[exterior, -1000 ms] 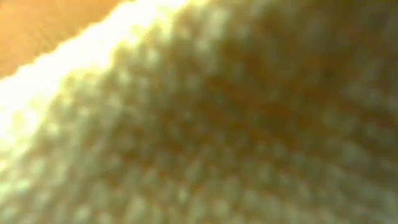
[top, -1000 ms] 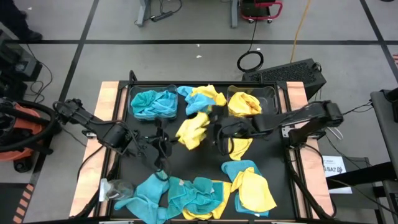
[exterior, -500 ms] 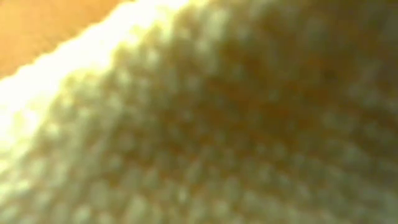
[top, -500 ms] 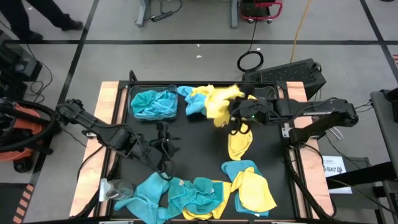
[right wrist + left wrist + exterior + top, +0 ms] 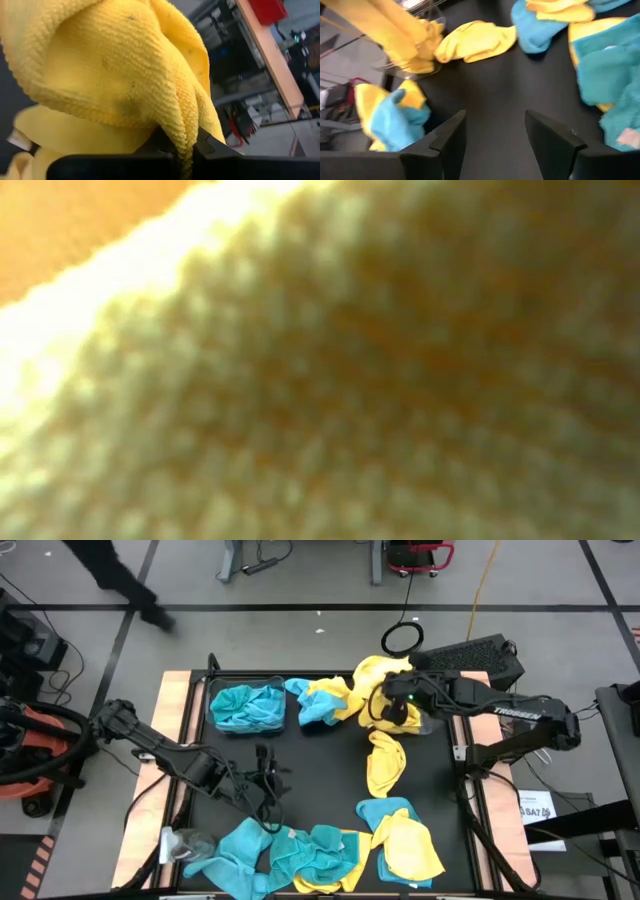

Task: Sort microfiber towel by color & place in baskets
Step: Put the yellow microfiber cloth into the right transparent bin

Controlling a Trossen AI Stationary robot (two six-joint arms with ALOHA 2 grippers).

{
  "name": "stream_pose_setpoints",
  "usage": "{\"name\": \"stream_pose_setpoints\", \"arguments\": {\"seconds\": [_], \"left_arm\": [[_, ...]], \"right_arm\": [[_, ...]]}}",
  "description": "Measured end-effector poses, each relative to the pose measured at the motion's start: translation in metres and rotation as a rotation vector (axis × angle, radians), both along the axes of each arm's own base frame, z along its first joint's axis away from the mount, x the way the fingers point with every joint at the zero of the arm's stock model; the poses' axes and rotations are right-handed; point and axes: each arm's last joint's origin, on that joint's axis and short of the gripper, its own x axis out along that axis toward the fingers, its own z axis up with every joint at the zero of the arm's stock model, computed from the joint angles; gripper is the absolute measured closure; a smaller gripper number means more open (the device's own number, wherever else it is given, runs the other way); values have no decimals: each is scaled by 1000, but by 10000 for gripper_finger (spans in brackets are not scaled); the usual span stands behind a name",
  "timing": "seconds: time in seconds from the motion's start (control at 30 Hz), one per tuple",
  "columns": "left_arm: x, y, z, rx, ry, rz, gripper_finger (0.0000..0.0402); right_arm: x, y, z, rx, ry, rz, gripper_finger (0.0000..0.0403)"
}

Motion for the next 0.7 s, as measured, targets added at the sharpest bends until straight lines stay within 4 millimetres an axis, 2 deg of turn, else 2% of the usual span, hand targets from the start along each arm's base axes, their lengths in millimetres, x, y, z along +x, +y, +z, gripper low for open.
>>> {"name": "stream_pose_setpoints", "arguments": {"seconds": [0.2, 0.43, 0.7], "left_arm": [[0, -1, -13, -13, 9, -14, 195], [1, -1, -13, -18, -1, -14, 195], [1, -1, -13, -21, -7, -14, 195]], "right_arm": [[-13, -18, -4, 0, 74, -121, 402], [-27, -33, -12, 38, 122, -239, 402], [-35, -43, -60, 106, 223, -293, 402]]}}
